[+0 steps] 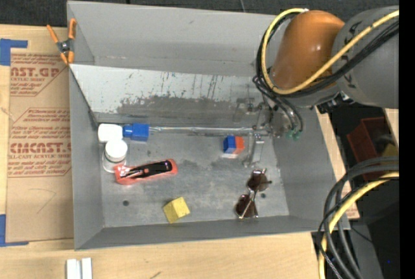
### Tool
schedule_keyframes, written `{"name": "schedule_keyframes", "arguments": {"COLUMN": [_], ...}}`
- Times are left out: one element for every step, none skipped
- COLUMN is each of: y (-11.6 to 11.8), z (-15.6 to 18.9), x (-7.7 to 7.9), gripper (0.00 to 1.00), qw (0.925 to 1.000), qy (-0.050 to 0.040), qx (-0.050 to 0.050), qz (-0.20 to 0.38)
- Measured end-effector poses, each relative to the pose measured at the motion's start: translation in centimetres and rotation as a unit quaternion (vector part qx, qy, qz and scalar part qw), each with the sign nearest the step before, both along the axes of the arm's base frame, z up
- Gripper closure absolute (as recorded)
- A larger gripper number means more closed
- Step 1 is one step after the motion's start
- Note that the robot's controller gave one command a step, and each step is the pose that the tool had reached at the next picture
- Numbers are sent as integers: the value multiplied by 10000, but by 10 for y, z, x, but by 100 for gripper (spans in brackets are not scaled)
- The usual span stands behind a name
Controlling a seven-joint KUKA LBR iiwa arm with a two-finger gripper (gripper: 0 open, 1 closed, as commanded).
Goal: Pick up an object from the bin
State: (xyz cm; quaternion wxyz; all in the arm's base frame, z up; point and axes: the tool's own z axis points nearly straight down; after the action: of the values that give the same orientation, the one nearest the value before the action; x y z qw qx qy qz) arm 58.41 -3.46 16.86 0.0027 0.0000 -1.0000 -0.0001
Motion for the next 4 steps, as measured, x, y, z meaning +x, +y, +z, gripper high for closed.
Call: {"name": "schedule_keyframes", "arguments": {"y": [0, -8, -29, -28], "z": [5, -48, -77, -93], "x": [2, -3, -11, -6], "gripper": [0, 0, 0, 0], "qw": [10000, 9998, 10000, 9993], "qy": [-37, -55, -29, -79], "qx": [-3, -3, 8, -6], "qz": [3, 207, -55, -359]}}
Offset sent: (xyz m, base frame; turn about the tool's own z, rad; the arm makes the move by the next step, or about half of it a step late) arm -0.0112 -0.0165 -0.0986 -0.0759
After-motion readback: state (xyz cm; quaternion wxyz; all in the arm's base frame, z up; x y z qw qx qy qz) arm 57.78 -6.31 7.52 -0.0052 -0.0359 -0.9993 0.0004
